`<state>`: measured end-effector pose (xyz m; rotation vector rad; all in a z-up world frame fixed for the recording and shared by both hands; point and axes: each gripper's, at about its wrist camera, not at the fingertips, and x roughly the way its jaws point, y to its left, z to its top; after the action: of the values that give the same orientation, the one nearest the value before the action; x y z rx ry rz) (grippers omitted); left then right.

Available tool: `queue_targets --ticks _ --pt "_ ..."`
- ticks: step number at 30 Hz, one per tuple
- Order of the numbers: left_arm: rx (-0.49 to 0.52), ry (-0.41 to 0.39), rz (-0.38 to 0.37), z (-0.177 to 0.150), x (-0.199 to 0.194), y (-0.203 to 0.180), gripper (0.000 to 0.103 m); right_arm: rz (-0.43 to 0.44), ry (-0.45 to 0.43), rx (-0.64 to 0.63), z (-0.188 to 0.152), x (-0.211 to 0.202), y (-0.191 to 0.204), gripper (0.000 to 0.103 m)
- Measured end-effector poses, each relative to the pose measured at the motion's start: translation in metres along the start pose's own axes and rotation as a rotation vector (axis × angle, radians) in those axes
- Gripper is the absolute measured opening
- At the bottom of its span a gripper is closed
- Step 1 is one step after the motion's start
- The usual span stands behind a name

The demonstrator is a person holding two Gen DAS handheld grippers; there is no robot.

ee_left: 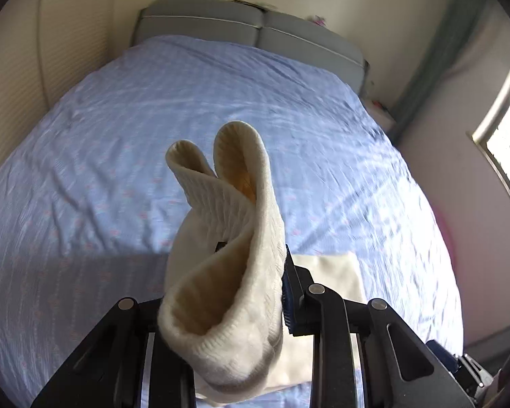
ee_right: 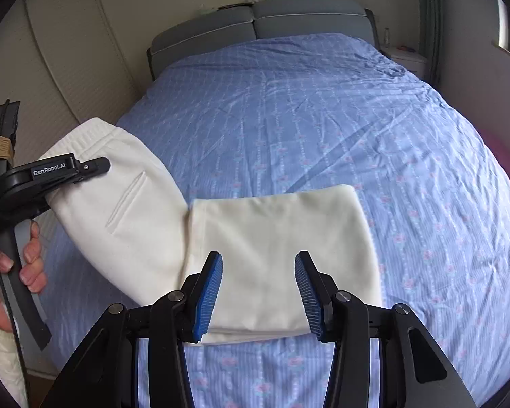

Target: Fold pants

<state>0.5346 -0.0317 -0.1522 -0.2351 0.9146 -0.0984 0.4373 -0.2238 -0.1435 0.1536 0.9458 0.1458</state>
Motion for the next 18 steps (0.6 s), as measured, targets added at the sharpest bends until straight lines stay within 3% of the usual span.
queue_targets --ticks 6,13,14,16,18 --pt "0.116 0.145 0.034 -0.036 0.079 -0.102 0.027 -0.010 0.017 0.065 -0.002 -0.008 -0.092 0.046" --pt "0.211 0.343 0.150 -0.092 0.173 -0.145 0.031 -0.012 0.087 0.126 -0.016 0.011 -0.179 0.046" --pt "0.212 0.362 0.148 -0.096 0.181 -0.147 0.033 -0.011 0.097 0.133 -0.018 0.014 -0.187 0.046" --pt "0.175 0.399 0.060 -0.101 0.189 -0.152 0.056 -0.009 0.117 0.140 -0.021 0.022 -0.199 0.046" --pt "0.159 0.438 -0.012 -0.104 0.194 -0.156 0.067 -0.008 0.131 0.150 -0.022 0.027 -0.209 0.046"
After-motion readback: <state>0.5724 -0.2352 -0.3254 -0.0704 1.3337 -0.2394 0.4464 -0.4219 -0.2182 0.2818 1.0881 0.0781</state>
